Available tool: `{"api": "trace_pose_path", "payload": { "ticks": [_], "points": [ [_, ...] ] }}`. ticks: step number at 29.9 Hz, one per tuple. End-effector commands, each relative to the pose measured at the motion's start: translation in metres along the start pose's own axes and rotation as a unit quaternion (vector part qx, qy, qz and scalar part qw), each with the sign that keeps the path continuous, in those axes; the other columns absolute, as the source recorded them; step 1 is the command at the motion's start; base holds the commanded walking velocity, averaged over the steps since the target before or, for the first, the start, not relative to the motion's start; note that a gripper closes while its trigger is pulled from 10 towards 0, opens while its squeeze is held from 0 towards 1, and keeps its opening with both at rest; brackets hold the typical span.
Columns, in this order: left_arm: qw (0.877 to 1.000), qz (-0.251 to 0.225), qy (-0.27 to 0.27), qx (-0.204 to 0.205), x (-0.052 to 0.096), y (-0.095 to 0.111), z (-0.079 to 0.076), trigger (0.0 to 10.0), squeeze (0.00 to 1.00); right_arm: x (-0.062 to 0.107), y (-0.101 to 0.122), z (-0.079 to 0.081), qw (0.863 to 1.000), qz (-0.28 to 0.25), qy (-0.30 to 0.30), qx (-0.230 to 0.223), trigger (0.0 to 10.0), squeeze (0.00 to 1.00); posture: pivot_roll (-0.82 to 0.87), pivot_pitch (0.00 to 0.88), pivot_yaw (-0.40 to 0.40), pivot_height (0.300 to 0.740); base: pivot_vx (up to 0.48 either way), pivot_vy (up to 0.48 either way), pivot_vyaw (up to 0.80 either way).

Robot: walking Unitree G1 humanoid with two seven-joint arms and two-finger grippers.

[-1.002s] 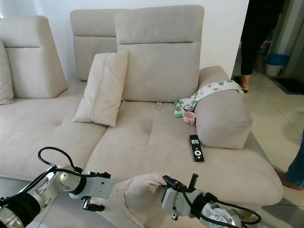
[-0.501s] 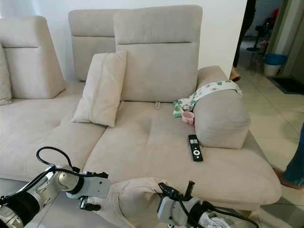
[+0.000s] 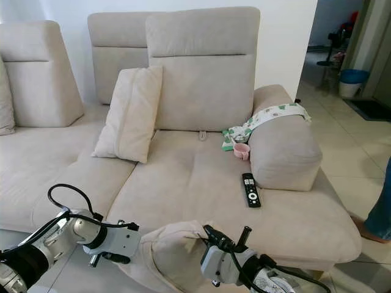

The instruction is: Move the pillow to the sofa from floor

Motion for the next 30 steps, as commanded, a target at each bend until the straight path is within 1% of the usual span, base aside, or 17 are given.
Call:
{"api": "trace_pose_path", "payload": {
  "ticks": [1, 2, 3, 7, 9, 12, 13, 17, 21, 26, 28, 29, 30],
  "points": [
    [0.999, 0.012, 0.031, -0.007, 0.008, 0.001, 0.011, 0.0, 0.0, -0.001, 0.013, -0.013, 0.998, -0.038, -0.047, 0.007, 10.0, 0.0, -0.13, 0.0, 0.056, 0.52, 0.0, 0.0, 0.0],
    [0.999, 0.01, 0.045, -0.01, 0.01, 0.004, 0.015, 1.9, 0.0, -0.003, 0.013, -0.012, 0.998, -0.038, -0.05, 0.002, 10.0, 0.0, -0.13, 0.0, 0.056, 0.52, 0.0, 0.0, 0.0],
    [0.999, 0.009, 0.052, -0.011, 0.011, 0.006, 0.018, 10.0, 0.0, -0.005, 0.014, -0.011, 0.998, -0.039, -0.052, -0.001, 10.0, 0.0, -0.13, 0.0, 0.056, 0.52, 0.0, 0.0, 0.0],
    [0.998, 0.011, 0.056, -0.02, 0.015, 0.011, 0.02, 10.0, 0.0, -0.01, 0.016, -0.01, 0.997, -0.044, -0.061, -0.003, 10.0, 0.0, -0.13, 0.0, 0.053, 0.52, 0.0, 0.0, 0.0],
    [0.997, 0.018, 0.061, -0.031, 0.021, 0.016, 0.023, 10.0, 0.0, -0.018, 0.022, -0.008, 0.996, -0.057, -0.073, -0.011, 10.0, 0.0, -0.13, 0.0, 0.049, 0.52, 0.0, 0.0, 0.0],
    [0.998, 0.018, 0.059, -0.032, 0.023, 0.017, 0.023, 10.0, 0.0, -0.021, 0.024, -0.005, 0.995, -0.062, -0.077, -0.015, 10.0, 0.0, -0.12, 0.0, 0.048, 0.52, 0.0, 0.0, 0.0],
    [0.998, 0.023, 0.047, -0.031, 0.024, 0.016, 0.019, 10.0, 0.0, -0.023, 0.026, -0.003, 0.995, -0.066, -0.079, -0.016, 10.0, 0.0, -0.12, 0.0, 0.047, 0.52, 0.0, 0.0, 0.0],
    [0.998, 0.035, 0.027, -0.036, 0.024, 0.012, 0.013, 10.0, 0.0, -0.026, 0.03, -0.003, 0.993, -0.075, -0.086, -0.018, 10.0, 0.0, -0.12, 0.0, 0.045, 0.53, 0.0, 0.0, 0.0],
    [0.998, 0.043, 0.017, -0.038, 0.022, 0.011, 0.009, 10.0, 0.0, -0.029, 0.032, -0.008, 0.991, -0.082, -0.1, -0.019, 10.0, 0.0, -0.12, 0.0, 0.041, 0.55, 0.0, 0.0, 0.0],
    [0.998, 0.04, 0.023, -0.04, 0.02, 0.015, 0.011, 10.0, 0.0, -0.029, 0.031, -0.009, 0.991, -0.081, -0.105, -0.02, 10.0, 0.0, -0.12, 0.0, 0.039, 0.56, 0.0, 0.0, 0.0],
    [0.998, 0.035, 0.032, -0.043, 0.019, 0.018, 0.014, 10.0, 0.0, -0.029, 0.031, -0.009, 0.991, -0.08, -0.107, -0.021, 10.0, 0.0, -0.12, 0.0, 0.039, 0.565, 0.0, 0.0, 0.0],
    [0.998, 0.028, 0.045, -0.047, 0.018, 0.023, 0.018, 10.0, 0.0, -0.028, 0.03, -0.009, 0.99, -0.078, -0.112, -0.023, 10.0, 0.0, -0.12, 0.0, 0.039, 0.575, 0.0, 0.0, 0.0],
    [0.998, 0.028, 0.045, -0.047, 0.018, 0.023, 0.018, 10.0, 0.0, -0.028, 0.03, -0.009, 0.99, -0.078, -0.112, -0.023, 10.0, 0.0, -0.12, 0.0, 0.039, 0.575, 0.0, 0.0, 0.0]
  ]
}}
Point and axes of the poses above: a point about 5 cm out from each wrist's last joint towards the gripper, its own x axis pointing back from the gripper into the wrist, its own y axis along the axis of the wrist's last joint, z = x × y, the point moved 1 cm from there along -x, pointing out of the wrist towards the gripper, and after that the axes turned 2 degrees about x, right-handed, at the moved point
